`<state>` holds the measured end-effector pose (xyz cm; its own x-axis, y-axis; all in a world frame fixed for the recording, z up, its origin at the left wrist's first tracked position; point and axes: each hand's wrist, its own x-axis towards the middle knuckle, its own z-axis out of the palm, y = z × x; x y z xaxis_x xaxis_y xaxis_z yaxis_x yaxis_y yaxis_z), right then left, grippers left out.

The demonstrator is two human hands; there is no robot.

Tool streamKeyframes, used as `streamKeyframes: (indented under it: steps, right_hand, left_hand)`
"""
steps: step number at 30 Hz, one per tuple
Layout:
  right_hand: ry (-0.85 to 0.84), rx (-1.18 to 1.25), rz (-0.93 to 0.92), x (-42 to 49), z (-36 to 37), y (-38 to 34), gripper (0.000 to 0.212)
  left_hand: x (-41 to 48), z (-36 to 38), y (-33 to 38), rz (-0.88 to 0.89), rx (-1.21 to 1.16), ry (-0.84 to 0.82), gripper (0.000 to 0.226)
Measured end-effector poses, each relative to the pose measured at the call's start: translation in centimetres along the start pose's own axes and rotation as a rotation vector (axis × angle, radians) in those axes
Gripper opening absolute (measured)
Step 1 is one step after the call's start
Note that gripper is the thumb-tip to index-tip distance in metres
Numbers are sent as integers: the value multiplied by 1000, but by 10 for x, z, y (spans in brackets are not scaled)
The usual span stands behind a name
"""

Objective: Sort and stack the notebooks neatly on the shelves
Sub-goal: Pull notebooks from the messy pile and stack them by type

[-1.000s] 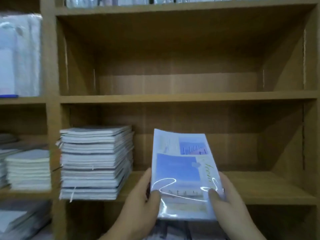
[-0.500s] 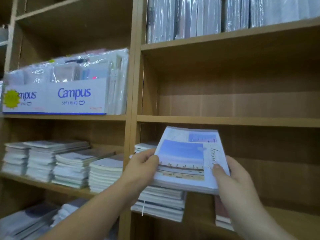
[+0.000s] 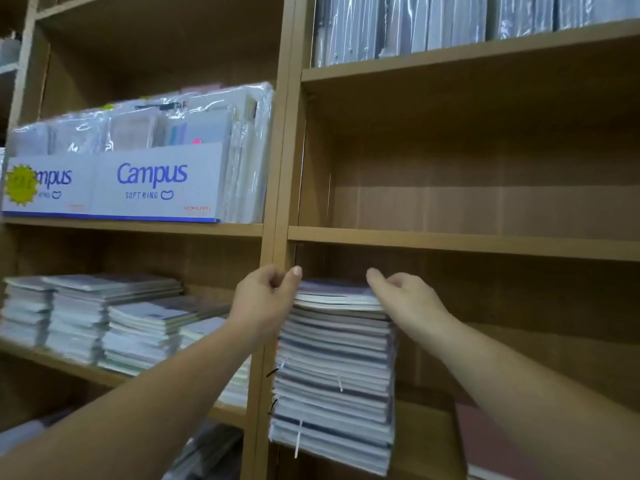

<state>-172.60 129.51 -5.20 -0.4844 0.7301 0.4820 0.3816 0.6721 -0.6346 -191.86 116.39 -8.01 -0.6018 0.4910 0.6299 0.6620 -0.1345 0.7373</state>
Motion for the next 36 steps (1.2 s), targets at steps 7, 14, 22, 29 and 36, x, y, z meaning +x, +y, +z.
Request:
streamKeyframes:
  steps: [7,14,22,29,36]
  right_hand:
    - [133,122,-244,-24,1,42,61]
    - [139,179,-169,-7,24,44,71]
    - [151,424,-18,1,33,47,71]
    - [223,445,16,7,36,49,71]
    - [198,364,-67,-4,39,51,54]
  left_hand:
    - [-4,-15,-47,195,141,-156,47]
    - [6,4,-45,48,-17,-6,44]
    - [14,8,-45,-11,-144,94,43]
    - [16,15,-44,-16,-137,129,32]
    - [13,20,-47,-24,-167,149,29]
